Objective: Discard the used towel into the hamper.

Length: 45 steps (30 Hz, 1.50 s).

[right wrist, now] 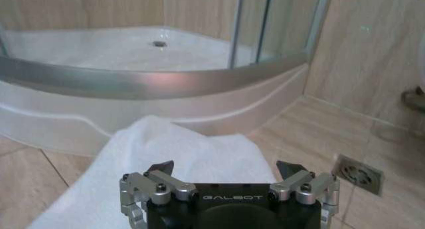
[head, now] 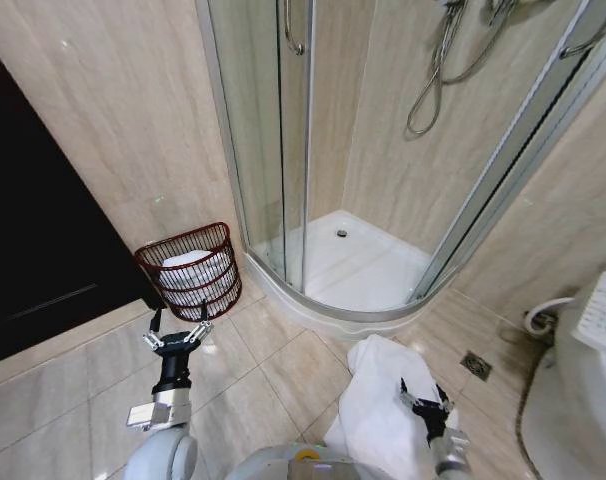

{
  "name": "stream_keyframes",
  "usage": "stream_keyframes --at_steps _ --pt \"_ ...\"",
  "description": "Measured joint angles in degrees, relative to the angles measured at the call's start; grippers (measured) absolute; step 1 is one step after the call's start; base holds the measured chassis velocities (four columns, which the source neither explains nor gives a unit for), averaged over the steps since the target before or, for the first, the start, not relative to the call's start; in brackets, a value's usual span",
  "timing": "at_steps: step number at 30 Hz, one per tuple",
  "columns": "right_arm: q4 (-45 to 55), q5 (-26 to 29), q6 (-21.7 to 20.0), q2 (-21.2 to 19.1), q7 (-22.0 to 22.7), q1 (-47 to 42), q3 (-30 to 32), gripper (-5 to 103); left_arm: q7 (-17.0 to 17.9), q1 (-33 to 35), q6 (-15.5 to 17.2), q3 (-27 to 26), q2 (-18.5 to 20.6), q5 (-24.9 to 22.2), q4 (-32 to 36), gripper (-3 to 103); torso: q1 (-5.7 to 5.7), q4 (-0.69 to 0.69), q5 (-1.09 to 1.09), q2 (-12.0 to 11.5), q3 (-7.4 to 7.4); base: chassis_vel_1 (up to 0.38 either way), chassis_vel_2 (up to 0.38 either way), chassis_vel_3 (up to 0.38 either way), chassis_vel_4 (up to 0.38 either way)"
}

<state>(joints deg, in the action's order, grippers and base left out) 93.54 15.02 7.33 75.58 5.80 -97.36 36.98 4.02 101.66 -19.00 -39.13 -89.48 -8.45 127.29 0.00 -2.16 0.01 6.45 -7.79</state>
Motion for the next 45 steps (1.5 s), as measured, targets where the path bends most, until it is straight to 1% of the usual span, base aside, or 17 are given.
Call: stream_keyframes --at_steps 8,10,11,12,14,15,18,19,21,22,24,25,28,35,38,40,45 --pt "-4.5 1.7 0.0 -1.8 -1.1 1.1 1.5 100 -0.1 0.0 0.0 -0.1 0.1 -0.4 -0.1 100 0.00 0.00 0.00 0.0 0.00 0.000 0.000 0.000 0.000" --pt "-7.6 3.3 1.0 -3.6 -4.1 1.7 2.0 100 -0.1 -0.1 0.0 -0.1 0.1 -0.5 -0.1 100 0.00 0.00 -0.01 0.0 0.00 0.000 0.000 0.000 0.000" --pt "-7.6 3.3 1.0 -3.6 -4.1 1.7 2.0 100 -0.1 -0.1 0.0 -0.1 0.1 -0.5 -0.1 100 0.00 0.00 -0.01 0.0 0.00 0.000 0.000 0.000 0.000" --pt "-8.3 4.0 1.2 -3.9 -5.5 2.0 2.3 100 -0.1 -0.2 0.0 -0.1 0.2 -0.5 -0.1 100 0.00 0.00 -0.01 0.0 0.00 0.000 0.000 0.000 0.000" --pt "-11.0 5.7 2.2 -4.7 -11.4 3.3 3.6 100 0.0 -0.2 0.0 -0.2 0.2 -0.5 -0.1 100 0.00 0.00 -0.01 0.0 0.00 0.000 0.000 0.000 0.000" --pt "-11.0 5.7 2.2 -4.7 -11.4 3.3 3.6 100 0.0 -0.2 0.0 -0.2 0.2 -0.5 -0.1 100 0.00 0.00 -0.01 0.0 0.00 0.000 0.000 0.000 0.000" --pt "-14.7 6.9 3.6 -5.5 -20.4 5.1 5.8 100 0.0 -0.2 0.0 -0.2 0.3 -0.5 -0.1 100 0.00 0.00 0.01 0.0 -0.01 0.000 0.000 0.000 0.000" --pt "-14.7 6.9 3.6 -5.5 -20.4 5.1 5.8 100 0.0 -0.2 0.0 -0.2 0.3 -0.5 -0.1 100 0.00 0.00 0.01 0.0 -0.01 0.000 0.000 0.000 0.000" --pt "-16.8 8.8 3.7 -6.2 -24.9 6.2 6.8 100 0.0 -0.3 0.0 -0.2 0.3 -0.5 0.0 100 0.00 0.00 -0.01 0.0 -0.01 0.000 0.000 0.000 0.000" --pt "-16.8 8.8 3.7 -6.2 -24.9 6.2 6.8 100 0.0 -0.3 0.0 -0.2 0.3 -0.5 0.0 100 0.00 0.00 -0.01 0.0 -0.01 0.000 0.000 0.000 0.000" --pt "-18.4 11.2 3.4 -6.4 -28.4 7.1 7.6 100 0.0 -0.3 0.0 -0.2 0.2 -0.5 0.1 100 0.00 0.00 -0.01 0.0 -0.01 0.000 0.000 0.000 0.000" --pt "-18.4 11.2 3.4 -6.4 -28.4 7.1 7.6 100 0.0 -0.3 0.0 -0.2 0.2 -0.5 0.1 100 0.00 0.00 -0.01 0.0 -0.01 0.000 0.000 0.000 0.000" --pt "-19.8 12.8 2.8 -6.5 -33.9 7.8 8.2 100 0.0 -0.2 0.0 -0.1 0.2 -0.5 0.4 100 0.00 0.00 0.00 0.0 -0.01 0.000 0.000 0.000 0.000" --pt "-18.3 11.8 1.4 -5.0 -35.2 7.6 7.1 100 -0.1 -0.2 0.0 0.1 0.1 -0.3 0.6 100 0.00 0.00 -0.01 0.0 -0.01 0.000 0.000 0.000 0.000" --pt "-18.1 9.5 0.5 -3.9 -34.0 8.2 6.2 100 -0.1 -0.2 0.0 0.1 0.0 -0.3 0.8 100 0.00 0.00 0.00 0.0 -0.01 0.000 0.000 0.000 0.000" --pt "-18.7 7.6 0.1 -3.4 -31.7 8.9 5.5 100 -0.1 -0.2 0.0 0.1 0.1 -0.3 0.9 100 0.00 0.00 -0.01 0.0 -0.01 0.000 0.000 0.000 0.000" --pt "-19.8 6.2 -0.4 -3.2 -30.3 9.6 4.8 100 0.0 -0.2 0.0 0.1 0.1 -0.3 0.9 100 0.00 0.00 -0.02 0.0 -0.01 0.000 0.000 0.000 0.000"
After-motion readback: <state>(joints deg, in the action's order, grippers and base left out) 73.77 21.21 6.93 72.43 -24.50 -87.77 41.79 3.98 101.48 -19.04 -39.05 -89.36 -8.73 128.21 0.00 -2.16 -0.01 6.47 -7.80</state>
